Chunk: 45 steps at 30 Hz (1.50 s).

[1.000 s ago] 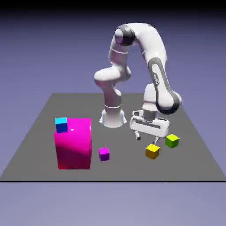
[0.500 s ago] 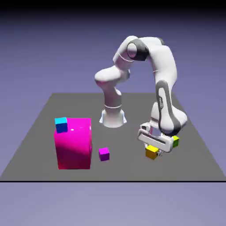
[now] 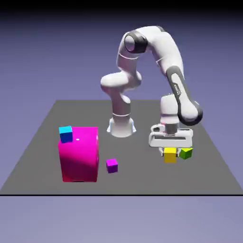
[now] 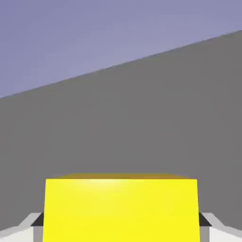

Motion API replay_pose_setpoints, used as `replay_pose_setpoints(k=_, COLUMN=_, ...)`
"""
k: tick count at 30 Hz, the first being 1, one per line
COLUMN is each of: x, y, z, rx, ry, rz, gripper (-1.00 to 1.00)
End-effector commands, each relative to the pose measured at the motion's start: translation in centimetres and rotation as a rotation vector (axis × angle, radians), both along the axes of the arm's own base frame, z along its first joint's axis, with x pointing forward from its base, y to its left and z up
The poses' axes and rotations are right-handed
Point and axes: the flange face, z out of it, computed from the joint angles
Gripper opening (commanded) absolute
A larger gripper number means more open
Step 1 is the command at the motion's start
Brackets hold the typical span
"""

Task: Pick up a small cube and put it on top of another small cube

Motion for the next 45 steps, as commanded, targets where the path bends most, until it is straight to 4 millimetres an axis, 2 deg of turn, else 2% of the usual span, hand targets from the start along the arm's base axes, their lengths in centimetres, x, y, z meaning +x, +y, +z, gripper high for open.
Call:
replay_pose_setpoints(k=1, x=0.3, y=0.2, z=0.2, rx=0.005, ry=-0.018, rz=0.052, gripper=-1.00)
replay_pose_setpoints(k=12, x=2.3, y=3.3, z=3.2, rx=0.049, ry=-0.209, rz=0.647, gripper=-1.00)
replay_pose_setpoints(k=21, x=1.5, y=6.8, z=5.9, rx=0.036, ry=-0.333, rz=1.158, gripper=-1.00)
replay_pose_setpoints(k=27, x=-0.3, y=8.9, z=7.0, rx=-0.004, ry=-0.378, rz=1.509, gripper=-1.00)
replay_pose_setpoints(k=33, x=-3.0, y=10.4, z=7.3, rx=-0.069, ry=-0.376, rz=1.864, gripper=-1.00)
replay_pose_setpoints(k=39, x=-6.1, y=11.0, z=6.5, rx=-0.156, ry=-0.312, rz=2.218, gripper=-1.00)
replay_pose_setpoints(k=45, x=-9.3, y=10.4, z=4.8, rx=-0.255, ry=-0.171, rz=2.563, gripper=-1.00)
